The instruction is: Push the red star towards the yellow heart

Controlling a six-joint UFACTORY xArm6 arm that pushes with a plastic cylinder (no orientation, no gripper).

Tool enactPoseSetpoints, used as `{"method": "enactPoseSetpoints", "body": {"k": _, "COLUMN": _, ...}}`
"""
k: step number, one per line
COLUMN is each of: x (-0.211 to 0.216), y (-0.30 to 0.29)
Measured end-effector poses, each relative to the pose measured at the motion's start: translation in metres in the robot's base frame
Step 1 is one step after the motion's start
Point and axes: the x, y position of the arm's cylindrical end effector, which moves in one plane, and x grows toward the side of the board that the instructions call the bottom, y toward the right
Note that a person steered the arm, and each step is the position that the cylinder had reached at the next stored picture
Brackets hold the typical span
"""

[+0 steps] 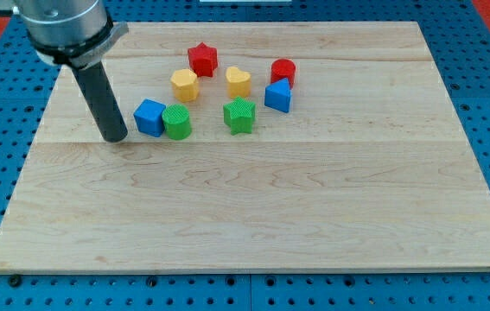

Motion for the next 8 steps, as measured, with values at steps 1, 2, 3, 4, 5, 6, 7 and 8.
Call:
{"method": "enactPoseSetpoints", "body": {"k": 1, "x": -0.005, "y": 0.057}}
{"method": "enactPoseSetpoints", "body": {"k": 2, "x": -0.008, "y": 0.037}}
{"method": "enactPoseSetpoints", "body": {"k": 3, "x": -0.044, "y": -0.030}}
{"method": "enactPoseSetpoints", "body": {"k": 4, "x": -0.098, "y": 0.039}}
{"method": "enactPoseSetpoints", "body": {"k": 5, "x": -0.121, "y": 0.048}}
{"method": "enactPoseSetpoints", "body": {"k": 6, "x": -0.150, "y": 0.072}}
{"method": "enactPoseSetpoints", "body": {"k": 7, "x": -0.151, "y": 0.115}}
{"method": "enactPoseSetpoints", "body": {"k": 8, "x": -0.165, "y": 0.115}}
